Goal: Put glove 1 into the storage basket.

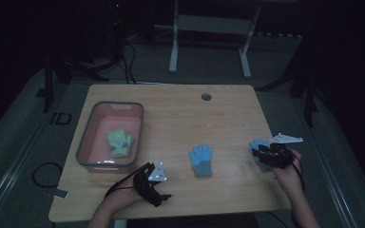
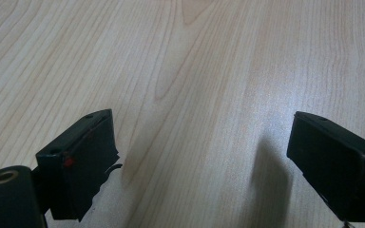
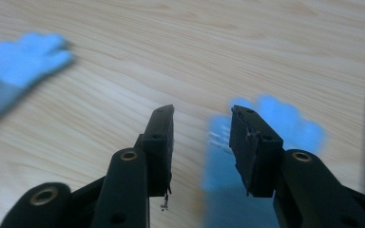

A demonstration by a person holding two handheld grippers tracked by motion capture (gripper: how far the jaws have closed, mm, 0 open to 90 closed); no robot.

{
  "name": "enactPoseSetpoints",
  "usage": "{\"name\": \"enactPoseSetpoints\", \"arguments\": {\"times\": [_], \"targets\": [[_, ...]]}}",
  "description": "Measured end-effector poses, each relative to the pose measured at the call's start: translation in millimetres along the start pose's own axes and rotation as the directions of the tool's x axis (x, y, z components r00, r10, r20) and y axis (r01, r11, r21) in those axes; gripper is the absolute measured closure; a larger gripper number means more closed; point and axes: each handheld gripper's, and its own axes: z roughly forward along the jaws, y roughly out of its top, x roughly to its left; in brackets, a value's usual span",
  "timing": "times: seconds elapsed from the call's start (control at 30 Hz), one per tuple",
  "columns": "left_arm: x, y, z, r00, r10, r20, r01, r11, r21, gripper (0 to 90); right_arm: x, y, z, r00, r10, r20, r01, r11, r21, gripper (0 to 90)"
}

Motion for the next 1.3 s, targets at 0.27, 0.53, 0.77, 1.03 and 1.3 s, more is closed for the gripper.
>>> {"name": "enactPoseSetpoints", "arguments": {"times": [0.27, 0.53, 0.77, 1.03, 1.3], "targets": [[-0.1, -0.1, 0.0, 1.0000, 0.001, 0.001, -0.001, 1.0000, -0.001, 9.6, -33.3, -15.4, 9.2, 0.9989, 0.020, 0.043, -0.022, 0.998, 0.060, 59.2], [0.1, -0.7, 0.0, 1.0000, -0.005, 0.002, 0.005, 1.0000, -0.001, 9.6, -46.3, -31.7, 27.4, 0.9984, 0.031, 0.047, -0.035, 0.996, 0.086, 59.2], [0.5, -0.9, 0.4, 1.0000, -0.002, 0.001, 0.002, 1.0000, 0.003, 9.6, -39.6, -29.5, 29.6, 0.9981, 0.025, 0.057, -0.030, 0.995, 0.094, 74.3], [0.6, -1.2, -0.3, 1.0000, -0.002, 0.004, 0.002, 1.0000, -0.002, 9.6, -22.8, -19.3, 19.9, 0.9949, 0.078, 0.064, -0.083, 0.993, 0.080, 83.4], [-0.5, -1.5, 0.1, 0.9998, 0.017, -0.008, -0.017, 0.9998, 0.008, 9.7, 18.3, 8.3, -2.5, 0.9935, 0.109, 0.032, -0.110, 0.994, 0.021, 84.0]]}}
